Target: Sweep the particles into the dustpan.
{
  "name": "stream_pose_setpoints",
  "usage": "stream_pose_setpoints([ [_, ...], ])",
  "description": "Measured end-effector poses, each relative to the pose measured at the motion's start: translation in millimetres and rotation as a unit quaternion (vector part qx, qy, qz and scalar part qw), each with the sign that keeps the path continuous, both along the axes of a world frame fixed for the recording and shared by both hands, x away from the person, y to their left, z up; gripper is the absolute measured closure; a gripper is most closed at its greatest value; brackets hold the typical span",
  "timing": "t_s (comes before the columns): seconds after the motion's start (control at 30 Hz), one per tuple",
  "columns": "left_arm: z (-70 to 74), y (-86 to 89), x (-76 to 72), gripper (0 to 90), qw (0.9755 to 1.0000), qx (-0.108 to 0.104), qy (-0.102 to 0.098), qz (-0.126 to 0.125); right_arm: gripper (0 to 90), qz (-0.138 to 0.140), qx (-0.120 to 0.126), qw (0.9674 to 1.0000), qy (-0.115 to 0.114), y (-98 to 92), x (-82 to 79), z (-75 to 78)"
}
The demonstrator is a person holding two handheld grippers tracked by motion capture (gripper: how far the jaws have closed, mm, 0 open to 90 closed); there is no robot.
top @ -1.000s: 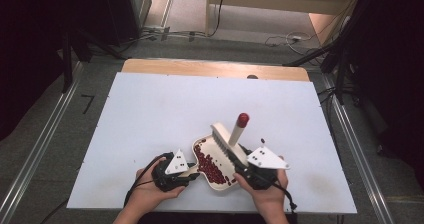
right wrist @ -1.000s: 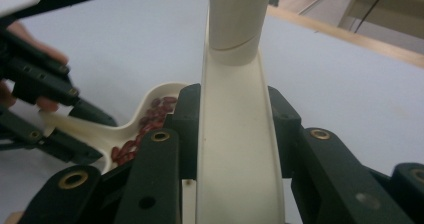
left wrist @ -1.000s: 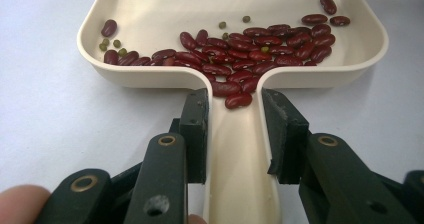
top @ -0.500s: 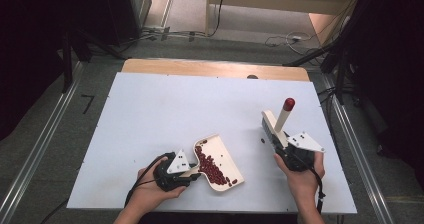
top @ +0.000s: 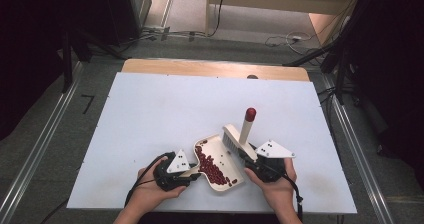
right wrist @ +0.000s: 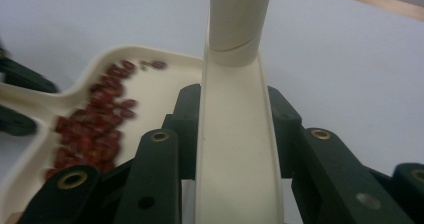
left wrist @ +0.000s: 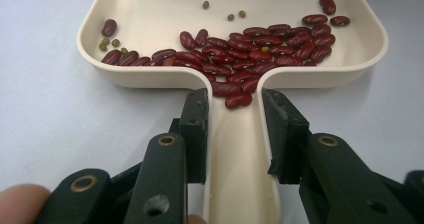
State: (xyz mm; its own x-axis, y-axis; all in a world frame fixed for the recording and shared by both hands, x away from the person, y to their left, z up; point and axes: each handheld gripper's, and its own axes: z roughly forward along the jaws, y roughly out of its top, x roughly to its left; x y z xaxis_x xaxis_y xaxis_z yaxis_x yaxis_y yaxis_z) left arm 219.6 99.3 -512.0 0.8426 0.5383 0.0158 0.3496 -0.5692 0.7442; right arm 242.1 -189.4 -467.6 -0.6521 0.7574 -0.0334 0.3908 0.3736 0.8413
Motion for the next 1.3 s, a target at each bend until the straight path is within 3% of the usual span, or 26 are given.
stream_pose_setpoints([
  [0.17,-0.4,-0.2,0.1,65.9,1.0000,0.000,-0.002,0.000,64.4,-0.005,0.018,0.9996,-0.022,-6.0,-4.7,15.6],
  [0.43,1.2,0.2,-1.2,66.0,0.9998,-0.006,-0.018,0.007,64.4,-0.033,0.026,0.9988,-0.025,-25.6,6.0,8.5],
  [0.8,13.1,15.9,-1.2,66.0,0.9983,-0.019,-0.038,0.039,64.5,-0.054,0.049,0.9970,-0.026,-50.4,13.1,17.4],
  [1.07,20.7,37.3,1.0,66.0,0.9952,-0.035,-0.050,0.076,64.5,-0.076,0.060,0.9951,-0.023,-70.7,18.6,20.1],
  [1.3,25.9,56.4,0.7,65.9,0.9902,-0.042,-0.064,0.116,64.5,-0.094,0.063,0.9933,-0.023,-86.3,22.6,19.4],
])
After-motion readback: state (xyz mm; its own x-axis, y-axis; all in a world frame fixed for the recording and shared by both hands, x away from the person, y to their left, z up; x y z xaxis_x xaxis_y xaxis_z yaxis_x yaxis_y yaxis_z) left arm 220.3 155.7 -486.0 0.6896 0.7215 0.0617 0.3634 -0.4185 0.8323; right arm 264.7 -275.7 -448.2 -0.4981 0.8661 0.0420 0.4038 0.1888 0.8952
